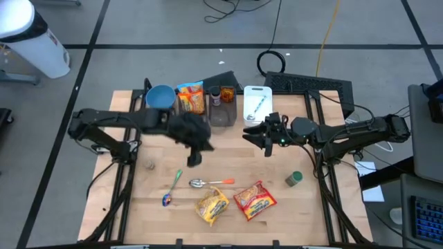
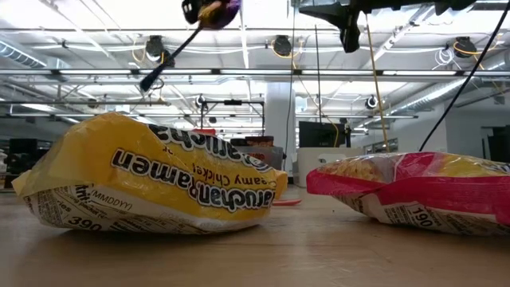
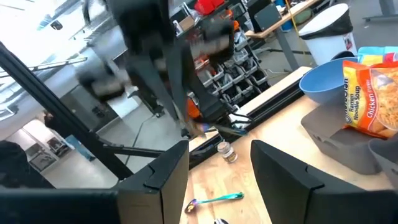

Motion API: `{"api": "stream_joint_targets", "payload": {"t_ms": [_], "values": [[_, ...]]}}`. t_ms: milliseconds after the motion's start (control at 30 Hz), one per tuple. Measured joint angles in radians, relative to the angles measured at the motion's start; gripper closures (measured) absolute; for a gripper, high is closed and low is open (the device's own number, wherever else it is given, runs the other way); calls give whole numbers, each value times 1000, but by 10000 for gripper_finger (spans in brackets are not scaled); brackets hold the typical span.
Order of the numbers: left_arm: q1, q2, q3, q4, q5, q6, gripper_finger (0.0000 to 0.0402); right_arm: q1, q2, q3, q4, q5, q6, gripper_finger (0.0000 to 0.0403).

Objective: Pick & Place Food Item
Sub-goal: Put the right blue green spoon into the white bin

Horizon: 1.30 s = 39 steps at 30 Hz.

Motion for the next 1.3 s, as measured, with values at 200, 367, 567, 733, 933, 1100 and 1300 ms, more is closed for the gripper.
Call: {"api": "stream_joint_targets", "payload": {"t_ms": [200, 367, 567, 733, 933, 1100, 1300], "values": [[122, -49, 1, 287, 144, -80, 398, -2, 0, 0, 1, 1, -8, 236], [187, -46, 3, 489, 241, -138, 398, -23, 0, 0, 7, 2, -24, 236], [206, 16, 2, 595, 288, -156, 397, -62, 3, 28, 7, 32, -94, 236], [216, 71, 2, 740, 340, -196, 398, -102, 12, 51, -1, 10, -136, 236], [260, 85, 1, 751, 369, -193, 398, -146, 12, 56, 3, -131, -66, 217], [291, 84, 1, 783, 411, -200, 398, -146, 12, 56, 19, -144, -50, 180], [294, 84, 1, 802, 424, -208, 397, -175, 12, 57, 89, -124, -86, 159]]}}
